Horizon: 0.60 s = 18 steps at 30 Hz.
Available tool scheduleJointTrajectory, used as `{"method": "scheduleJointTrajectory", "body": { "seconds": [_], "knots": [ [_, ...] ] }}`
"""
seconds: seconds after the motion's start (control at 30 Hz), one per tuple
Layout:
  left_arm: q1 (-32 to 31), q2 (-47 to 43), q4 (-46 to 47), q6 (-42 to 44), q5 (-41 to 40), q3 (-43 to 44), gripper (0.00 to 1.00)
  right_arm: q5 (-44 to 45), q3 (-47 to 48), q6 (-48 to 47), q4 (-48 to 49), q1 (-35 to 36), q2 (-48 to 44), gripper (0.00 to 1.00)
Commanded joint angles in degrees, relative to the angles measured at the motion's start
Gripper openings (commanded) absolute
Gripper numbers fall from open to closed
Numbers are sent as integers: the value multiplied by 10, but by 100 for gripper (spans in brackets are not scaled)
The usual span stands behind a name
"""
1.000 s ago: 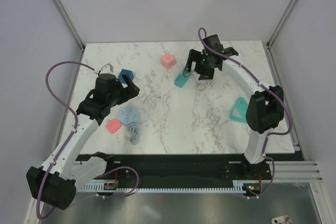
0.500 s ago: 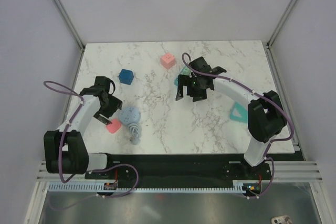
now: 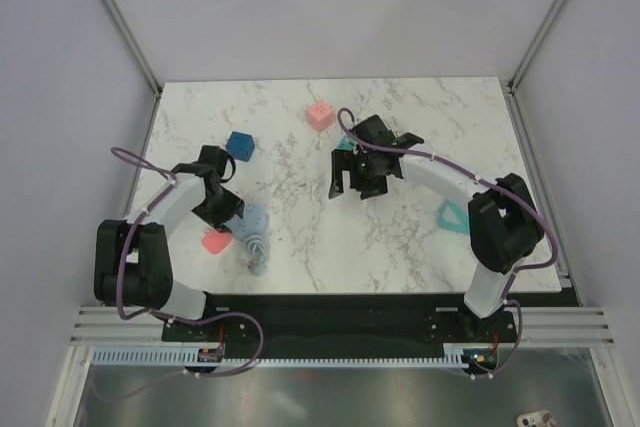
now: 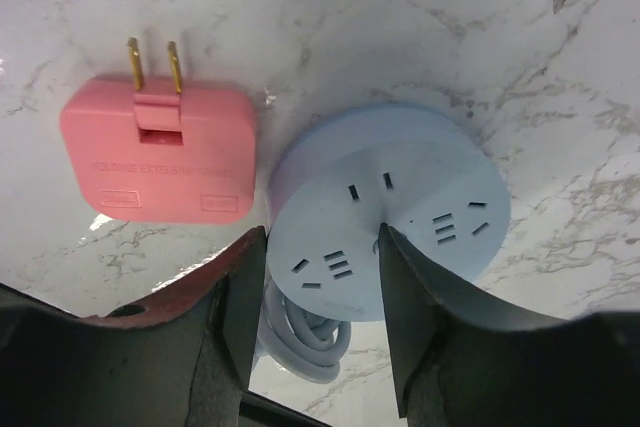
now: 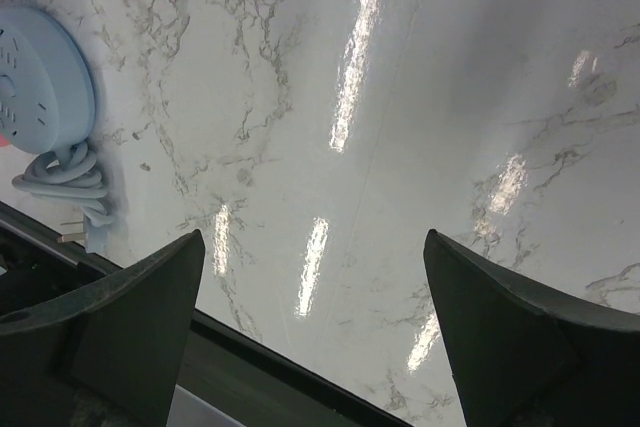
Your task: Insert the plug
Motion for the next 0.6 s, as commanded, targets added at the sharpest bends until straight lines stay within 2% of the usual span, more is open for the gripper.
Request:
{"method": "scheduleJointTrajectory", "body": {
  "seconds": [0.0, 0.2, 0.33, 0.43, 0.47, 0.5, 0.57],
  "knots": [
    [-46, 21, 37, -11, 26, 5, 54, 6, 9, 5, 18, 8, -12, 98],
    [-121, 60, 73, -1, 38, 41, 53, 15, 4, 7, 18, 13, -20, 98],
    [-174, 80, 117, 42, 51, 82, 53, 18, -3, 6, 17, 13, -23, 98],
    [-194, 85, 150, 88, 63, 112, 52, 23, -5, 6, 16, 14, -26, 97],
    [-193, 84, 153, 95, 65, 118, 47, 24, -5, 5, 16, 15, -29, 98],
    [-193, 79, 150, 101, 55, 124, 46, 27, -5, 3, 14, 14, -31, 98],
    [-190, 47, 139, 78, 28, 126, 52, 33, -6, 2, 12, 15, -38, 97]
  ]
}}
